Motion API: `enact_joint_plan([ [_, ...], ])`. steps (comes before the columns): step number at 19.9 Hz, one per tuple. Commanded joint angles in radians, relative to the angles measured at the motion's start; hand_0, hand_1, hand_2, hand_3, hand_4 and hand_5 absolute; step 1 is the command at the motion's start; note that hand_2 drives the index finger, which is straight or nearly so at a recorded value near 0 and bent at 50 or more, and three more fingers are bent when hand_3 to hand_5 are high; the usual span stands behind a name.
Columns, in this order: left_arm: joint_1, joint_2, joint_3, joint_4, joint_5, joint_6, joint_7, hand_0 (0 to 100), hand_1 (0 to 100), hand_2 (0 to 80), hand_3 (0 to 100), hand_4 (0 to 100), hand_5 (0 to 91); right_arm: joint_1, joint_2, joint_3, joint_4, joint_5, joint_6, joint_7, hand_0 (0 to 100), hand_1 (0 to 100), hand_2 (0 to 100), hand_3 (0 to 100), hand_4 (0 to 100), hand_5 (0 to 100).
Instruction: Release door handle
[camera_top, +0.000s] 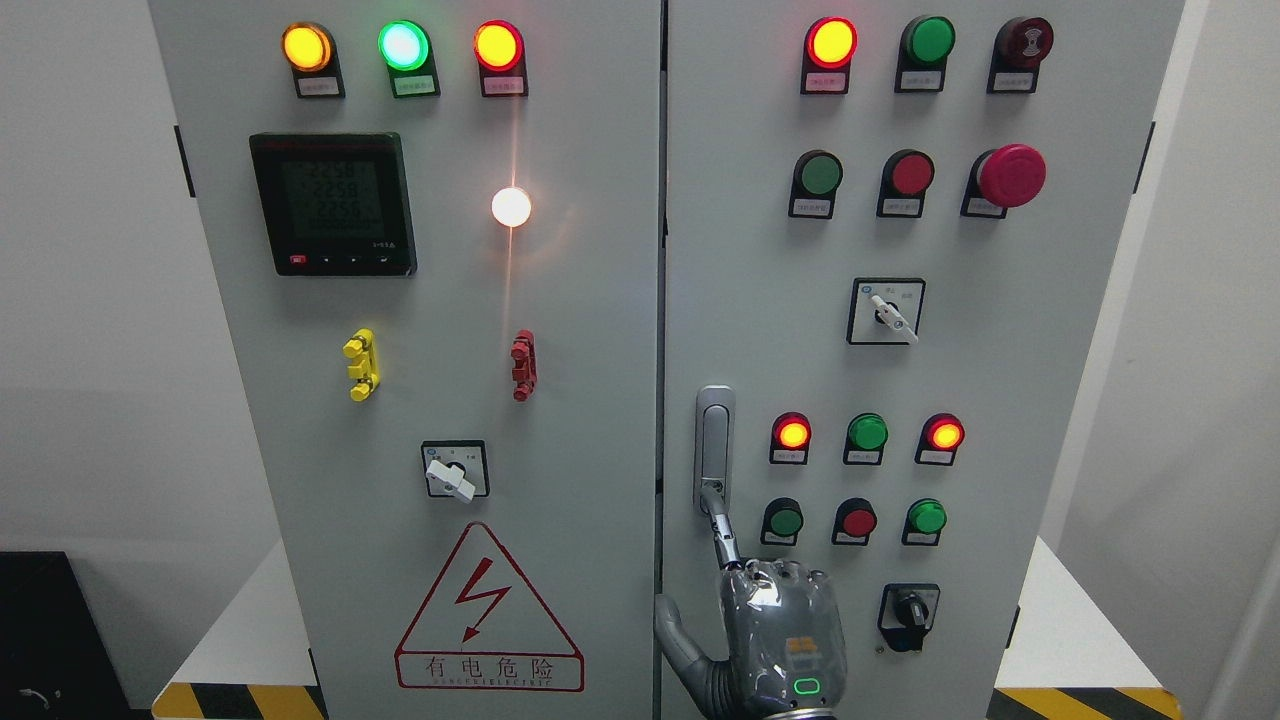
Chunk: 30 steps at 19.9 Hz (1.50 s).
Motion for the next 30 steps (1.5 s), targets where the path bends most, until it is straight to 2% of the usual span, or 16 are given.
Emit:
enact_joint_plan([
  [1,0.008,0.001,0.000,0.000,0.001,0.000,0.000,12,56,0.0,0,0,0.0,0.001,0.000,-0.002,0.011,-0.001,0.002,0.002,43,30,0,100,100,100],
  [30,0.009,0.000,0.000,0.000,-0.001,0.000,0.000,12,56,0.0,0,0,0.0,0.004,0.000,0.001,0.024,-0.001,0.012,0.003,42,30,0,100,100,100],
])
